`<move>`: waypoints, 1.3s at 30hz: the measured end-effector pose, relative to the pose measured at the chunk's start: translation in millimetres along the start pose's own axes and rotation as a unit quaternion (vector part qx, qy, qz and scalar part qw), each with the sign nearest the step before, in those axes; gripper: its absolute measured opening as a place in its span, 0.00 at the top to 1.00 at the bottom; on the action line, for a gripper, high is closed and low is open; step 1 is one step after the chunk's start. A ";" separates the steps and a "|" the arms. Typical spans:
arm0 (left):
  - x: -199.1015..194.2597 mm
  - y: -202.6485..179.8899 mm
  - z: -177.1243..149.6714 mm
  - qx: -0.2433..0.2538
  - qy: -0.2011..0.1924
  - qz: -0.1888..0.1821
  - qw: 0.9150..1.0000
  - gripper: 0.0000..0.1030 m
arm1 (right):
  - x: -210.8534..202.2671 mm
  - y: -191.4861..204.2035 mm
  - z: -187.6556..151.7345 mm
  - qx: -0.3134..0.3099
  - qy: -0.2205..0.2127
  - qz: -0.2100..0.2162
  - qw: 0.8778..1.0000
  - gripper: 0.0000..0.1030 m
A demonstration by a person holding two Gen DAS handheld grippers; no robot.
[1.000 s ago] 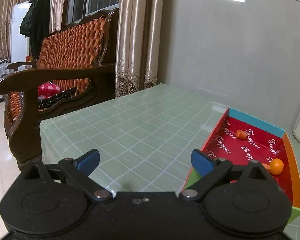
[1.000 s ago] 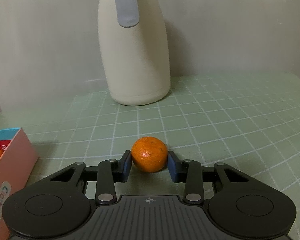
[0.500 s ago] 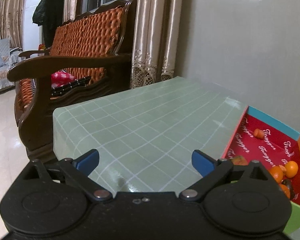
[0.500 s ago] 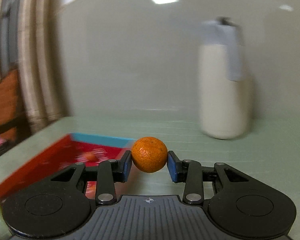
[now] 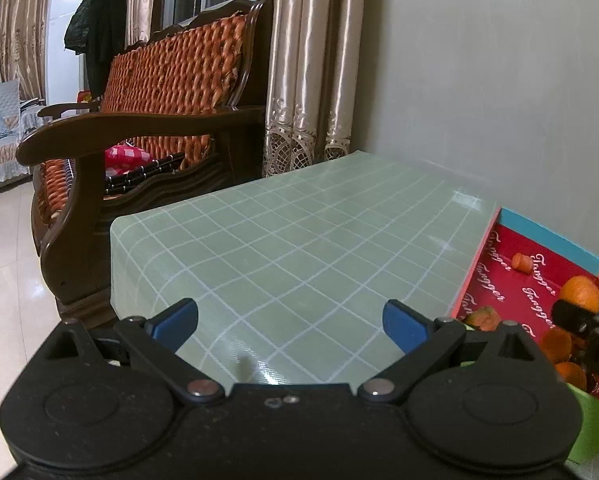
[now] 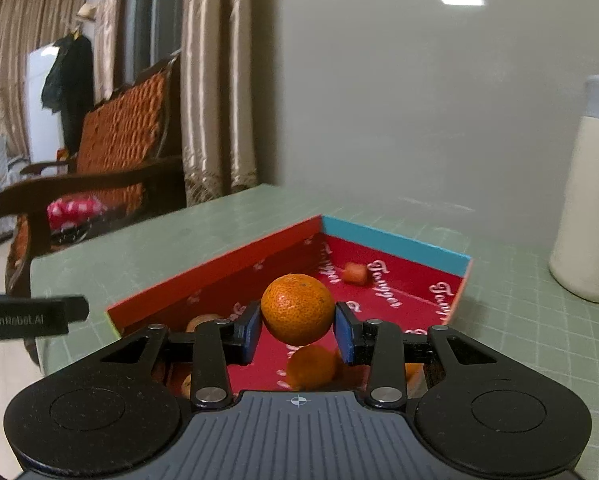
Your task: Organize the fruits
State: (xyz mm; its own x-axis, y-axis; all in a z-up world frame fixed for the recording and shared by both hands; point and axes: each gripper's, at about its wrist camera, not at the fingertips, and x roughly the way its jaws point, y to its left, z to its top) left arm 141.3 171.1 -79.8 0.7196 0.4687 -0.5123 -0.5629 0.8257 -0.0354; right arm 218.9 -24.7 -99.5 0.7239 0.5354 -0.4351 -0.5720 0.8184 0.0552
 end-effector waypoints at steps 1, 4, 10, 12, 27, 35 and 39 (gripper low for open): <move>0.0 0.5 0.1 -0.001 0.000 0.000 1.000 0.10 | 3.5 0.9 -0.6 -0.005 0.001 -0.004 1.000 0.55; -0.2 2.1 0.4 -0.002 -0.001 0.000 1.000 0.10 | -0.8 3.4 -0.5 -0.017 -0.021 -0.018 0.999 0.05; -12.0 -2.0 2.4 0.009 -0.036 0.001 0.999 0.10 | -28.2 -8.9 4.0 0.008 -0.059 -0.050 0.997 0.05; -19.9 -6.1 2.9 0.023 -0.058 -0.003 0.998 0.09 | -42.1 -17.1 2.1 0.036 -0.059 -0.063 0.996 0.05; -144.0 -36.3 13.9 0.125 -0.033 -0.144 0.981 0.06 | -186.4 -26.2 5.8 0.152 0.004 -0.184 0.971 0.00; -199.2 -34.6 2.0 0.147 -0.036 -0.168 0.974 0.06 | -243.5 9.6 9.2 0.144 -0.016 -0.199 0.969 0.00; -209.1 -28.6 2.4 0.140 -0.041 -0.174 0.974 0.06 | -254.3 15.6 10.3 0.143 -0.024 -0.201 0.969 0.00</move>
State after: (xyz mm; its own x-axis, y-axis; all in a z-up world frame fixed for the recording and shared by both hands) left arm 7.9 50.3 30.4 0.8838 0.1584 -0.4403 -0.1541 0.9870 0.0457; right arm 29.9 -145.9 21.3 0.8868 0.1646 -0.4319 -0.1151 0.9836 0.1386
